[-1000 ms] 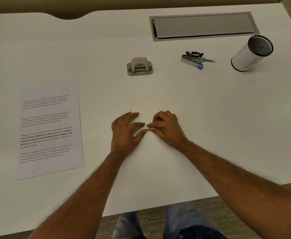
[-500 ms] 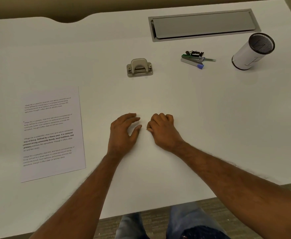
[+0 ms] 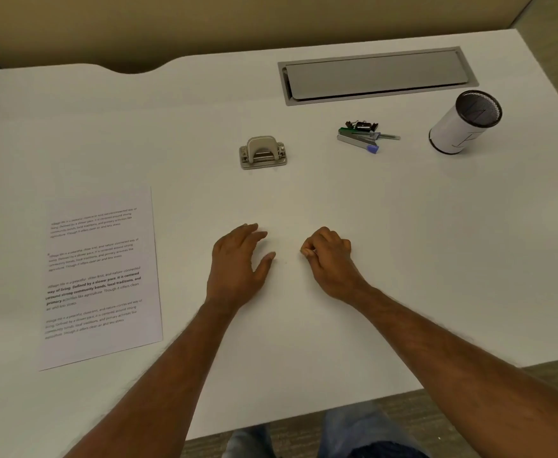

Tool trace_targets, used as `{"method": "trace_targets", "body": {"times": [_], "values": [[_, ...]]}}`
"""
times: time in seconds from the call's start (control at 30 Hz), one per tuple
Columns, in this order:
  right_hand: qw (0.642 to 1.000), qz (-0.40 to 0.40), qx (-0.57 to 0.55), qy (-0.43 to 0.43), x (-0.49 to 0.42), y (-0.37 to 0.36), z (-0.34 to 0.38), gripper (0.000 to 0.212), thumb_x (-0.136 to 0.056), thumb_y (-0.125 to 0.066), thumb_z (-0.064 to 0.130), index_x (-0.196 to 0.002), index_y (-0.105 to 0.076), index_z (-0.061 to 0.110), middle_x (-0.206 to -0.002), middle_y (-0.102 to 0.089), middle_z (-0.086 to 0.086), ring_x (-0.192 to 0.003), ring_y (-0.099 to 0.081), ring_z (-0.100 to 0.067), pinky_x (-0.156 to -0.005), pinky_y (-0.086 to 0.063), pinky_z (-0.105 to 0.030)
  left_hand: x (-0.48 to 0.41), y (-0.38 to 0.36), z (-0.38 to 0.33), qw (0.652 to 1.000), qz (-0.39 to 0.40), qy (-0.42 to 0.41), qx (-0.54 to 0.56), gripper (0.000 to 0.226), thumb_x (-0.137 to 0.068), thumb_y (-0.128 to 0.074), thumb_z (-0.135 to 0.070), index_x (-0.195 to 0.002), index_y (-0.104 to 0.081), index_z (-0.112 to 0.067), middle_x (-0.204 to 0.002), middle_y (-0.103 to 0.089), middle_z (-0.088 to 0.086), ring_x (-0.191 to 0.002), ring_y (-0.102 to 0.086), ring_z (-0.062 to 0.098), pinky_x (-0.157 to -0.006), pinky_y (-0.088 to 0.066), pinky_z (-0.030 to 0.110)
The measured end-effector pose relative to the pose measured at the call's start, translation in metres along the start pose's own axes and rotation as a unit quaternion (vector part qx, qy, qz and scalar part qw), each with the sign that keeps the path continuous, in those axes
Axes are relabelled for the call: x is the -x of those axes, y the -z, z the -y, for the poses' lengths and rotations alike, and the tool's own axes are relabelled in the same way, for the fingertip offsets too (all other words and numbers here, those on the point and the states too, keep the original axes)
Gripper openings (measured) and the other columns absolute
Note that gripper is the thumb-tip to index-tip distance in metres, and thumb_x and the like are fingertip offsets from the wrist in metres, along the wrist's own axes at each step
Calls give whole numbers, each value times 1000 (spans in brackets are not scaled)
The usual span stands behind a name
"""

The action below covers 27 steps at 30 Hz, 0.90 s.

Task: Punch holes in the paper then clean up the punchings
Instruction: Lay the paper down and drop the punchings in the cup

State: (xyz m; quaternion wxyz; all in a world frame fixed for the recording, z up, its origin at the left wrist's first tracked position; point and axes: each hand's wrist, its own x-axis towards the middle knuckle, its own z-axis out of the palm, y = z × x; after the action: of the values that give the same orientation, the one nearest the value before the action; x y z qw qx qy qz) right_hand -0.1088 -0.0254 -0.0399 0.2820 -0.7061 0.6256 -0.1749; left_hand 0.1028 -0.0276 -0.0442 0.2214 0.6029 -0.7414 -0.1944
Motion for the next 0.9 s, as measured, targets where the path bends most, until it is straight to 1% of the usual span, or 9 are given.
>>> {"method": "trace_targets", "body": {"times": [0.07,0.13,0.27,0.37,0.5,0.63,0.73,0.8,0.9], "values": [[1000,6,2,-8,-1,6,-4,20,-93,-47,9,-82,-48,26,-92,-48,5,-88,-48,-16,-85,-32,-37,-2,-6,-3,998,45,-2,-53,54,-90,-56,-50,-133,-55,-18,-149,-47,4,-140,-39,25,-116,-28,46],[1000,3,-8,-12,-2,15,-8,23,-92,-45,8,-81,-45,28,-91,-48,6,-87,-47,-16,-82,-29,-35,-6,-10,-7,994,71,-5,-82,62,-92,-48,-57,-140,-49,-17,-156,-37,4,-146,-29,24,-120,-20,46],[999,-17,-29,-26,-8,40,-17,23,-92,-48,7,-82,-47,28,-92,-49,7,-88,-48,-15,-82,-28,-33,-23,-14,-26,990,89,-25,-106,71,-92,-37,-65,-146,-40,-18,-161,-27,3,-150,-18,21,-122,-15,47],[998,-45,-33,-30,-14,63,-29,18,-93,-49,8,-83,-52,22,-92,-49,6,-87,-47,-13,-82,-30,-34,-47,-18,-51,988,98,-51,-106,73,-92,-34,-67,-147,-38,-19,-162,-23,3,-151,-16,21,-122,-13,48],[996,-78,-29,-42,-25,102,-52,17,-94,-48,7,-84,-53,20,-92,-49,6,-87,-46,-12,-81,-29,-32,-87,-27,-95,983,115,-88,-109,75,-91,-34,-68,-149,-35,-21,-164,-18,4,-152,-12,21,-123,-10,48],[992,-115,-9,-56,-45,150,-81,14,-95,-47,9,-88,-56,16,-94,-49,4,-89,-46,-14,-82,-31,-34,-131,-41,-141,975,135,-117,-128,79,-89,-26,-71,-153,-26,-23,-165,-9,3,-153,-4,20,-123,-4,46],[987,-148,4,-64,-61,189,-105,14,-95,-45,11,-90,-57,14,-95,-53,0,-91,-48,-17,-82,-31,-36,-164,-53,-174,970,144,-133,-146,85,-87,-21,-75,-154,-23,-23,-165,-10,4,-153,-4,22,-123,-5,48],[982,-176,8,-68,-72,214,-121,17,-92,-42,15,-89,-58,14,-95,-54,-3,-93,-50,-21,-82,-32,-40,-185,-62,-192,967,140,-146,-155,85,-88,-24,-77,-154,-23,-23,-165,-11,4,-153,-5,22,-123,-7,48],[974,-207,26,-86,-90,253,-139,18,-89,-40,16,-88,-58,16,-100,-55,-6,-97,-50,-24,-86,-31,-41,-212,-71,-213,966,130,-168,-149,81,-90,-31,-73,-153,-25,-23,-165,-10,4,-152,-6,23,-123,-6,48]]}}
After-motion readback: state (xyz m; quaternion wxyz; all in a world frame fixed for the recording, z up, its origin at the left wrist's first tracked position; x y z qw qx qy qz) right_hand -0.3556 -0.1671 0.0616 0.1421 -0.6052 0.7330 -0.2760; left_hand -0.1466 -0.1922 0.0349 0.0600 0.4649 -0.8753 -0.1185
